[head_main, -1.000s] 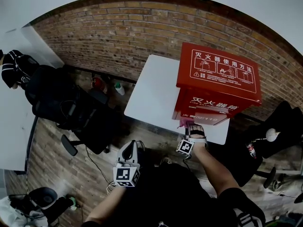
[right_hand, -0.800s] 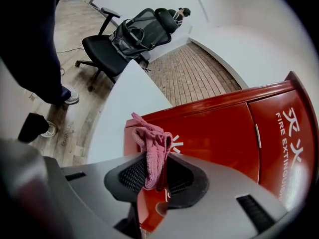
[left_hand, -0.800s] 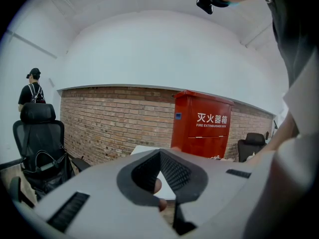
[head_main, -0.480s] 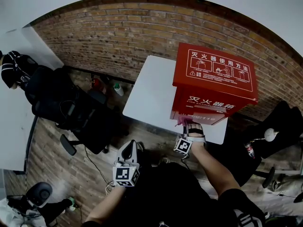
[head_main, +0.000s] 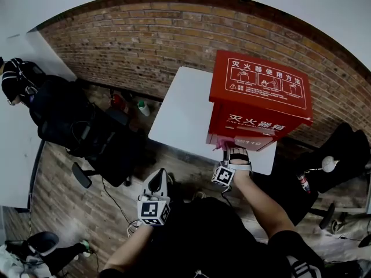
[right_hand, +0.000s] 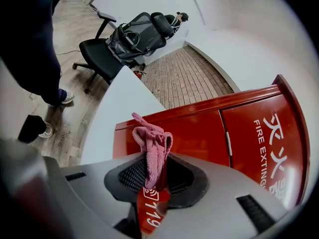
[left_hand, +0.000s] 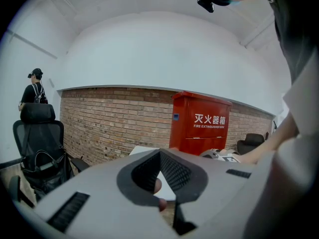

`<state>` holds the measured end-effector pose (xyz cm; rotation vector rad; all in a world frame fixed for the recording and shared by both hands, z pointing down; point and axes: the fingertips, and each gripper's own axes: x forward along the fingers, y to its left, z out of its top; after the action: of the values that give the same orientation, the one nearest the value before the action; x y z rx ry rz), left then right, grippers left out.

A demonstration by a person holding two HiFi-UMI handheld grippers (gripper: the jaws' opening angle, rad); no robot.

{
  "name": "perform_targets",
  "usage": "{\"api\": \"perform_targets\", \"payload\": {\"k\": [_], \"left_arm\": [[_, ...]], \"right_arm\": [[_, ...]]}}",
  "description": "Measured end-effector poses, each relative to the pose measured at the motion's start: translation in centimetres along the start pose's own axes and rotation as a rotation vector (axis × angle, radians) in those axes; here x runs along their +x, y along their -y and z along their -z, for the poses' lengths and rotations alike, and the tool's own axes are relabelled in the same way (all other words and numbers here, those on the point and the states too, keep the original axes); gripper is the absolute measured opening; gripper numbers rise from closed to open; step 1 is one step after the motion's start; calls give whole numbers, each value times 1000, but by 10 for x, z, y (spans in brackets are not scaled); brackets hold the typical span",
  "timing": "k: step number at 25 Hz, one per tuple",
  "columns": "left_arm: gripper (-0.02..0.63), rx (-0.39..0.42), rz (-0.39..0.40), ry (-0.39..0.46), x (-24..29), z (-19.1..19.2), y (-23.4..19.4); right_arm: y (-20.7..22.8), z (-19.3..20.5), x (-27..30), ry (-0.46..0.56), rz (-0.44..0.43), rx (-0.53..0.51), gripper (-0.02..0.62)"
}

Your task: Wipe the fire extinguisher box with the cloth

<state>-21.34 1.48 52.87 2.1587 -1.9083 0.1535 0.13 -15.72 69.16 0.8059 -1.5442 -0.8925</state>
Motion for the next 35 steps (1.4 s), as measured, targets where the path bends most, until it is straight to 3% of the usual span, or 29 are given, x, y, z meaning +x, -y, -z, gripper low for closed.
{"api": "perform_targets", "payload": {"k": [17,35], "left_arm": [[34,6,8,22,3,-12,2],[34,-19,42,-2,-2,-20,-32]], "right_arm": [[27,-5,-13,6,26,-17,101],[59,-17,-27,-37,74,-27,101]]}}
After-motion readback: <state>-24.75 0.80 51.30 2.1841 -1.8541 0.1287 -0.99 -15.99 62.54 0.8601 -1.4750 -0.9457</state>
